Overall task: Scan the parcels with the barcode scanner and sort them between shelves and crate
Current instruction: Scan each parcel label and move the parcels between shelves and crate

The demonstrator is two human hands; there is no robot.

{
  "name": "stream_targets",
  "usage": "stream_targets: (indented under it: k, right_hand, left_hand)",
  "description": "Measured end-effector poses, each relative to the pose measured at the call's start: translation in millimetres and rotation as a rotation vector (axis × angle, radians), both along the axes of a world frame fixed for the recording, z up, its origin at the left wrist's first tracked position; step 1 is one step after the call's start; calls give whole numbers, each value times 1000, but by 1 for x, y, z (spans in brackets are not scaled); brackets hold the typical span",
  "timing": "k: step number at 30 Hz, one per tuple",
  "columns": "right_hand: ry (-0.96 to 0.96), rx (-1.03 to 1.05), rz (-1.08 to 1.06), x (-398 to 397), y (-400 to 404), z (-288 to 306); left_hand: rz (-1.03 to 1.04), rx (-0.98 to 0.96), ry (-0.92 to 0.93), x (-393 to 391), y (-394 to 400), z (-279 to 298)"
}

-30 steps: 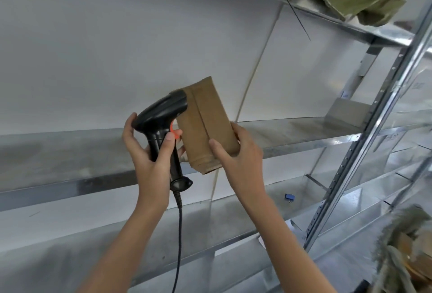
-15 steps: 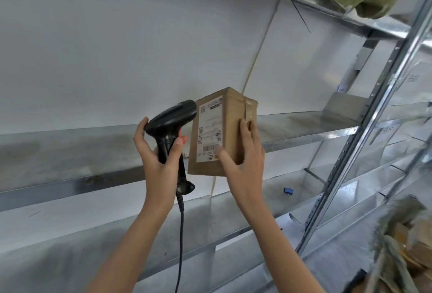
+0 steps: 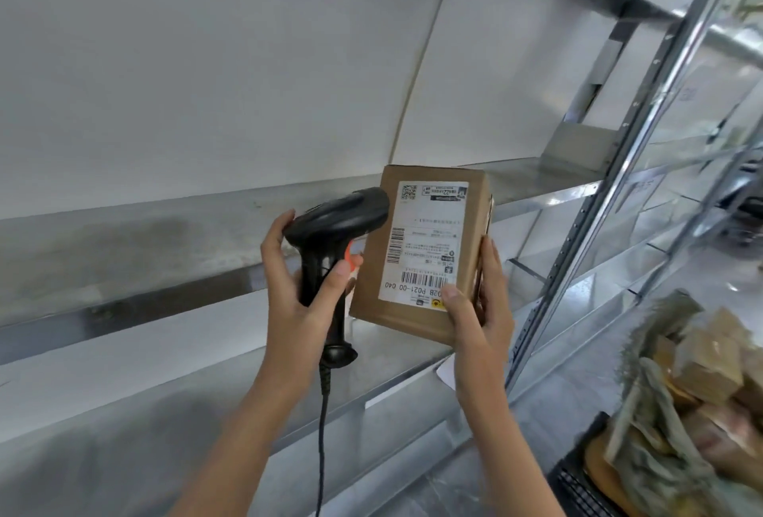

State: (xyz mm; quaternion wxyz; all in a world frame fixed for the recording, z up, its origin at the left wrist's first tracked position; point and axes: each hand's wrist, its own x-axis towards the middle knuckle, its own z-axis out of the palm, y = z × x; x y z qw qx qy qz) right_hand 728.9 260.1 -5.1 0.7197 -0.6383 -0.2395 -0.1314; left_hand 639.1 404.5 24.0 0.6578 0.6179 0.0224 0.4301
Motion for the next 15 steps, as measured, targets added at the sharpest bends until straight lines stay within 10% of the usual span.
stream_targets:
  k: [15]
  right_hand:
    - [119, -344, -3, 48, -114, -17]
  left_hand:
    - [-6, 1109, 113, 17, 43, -41]
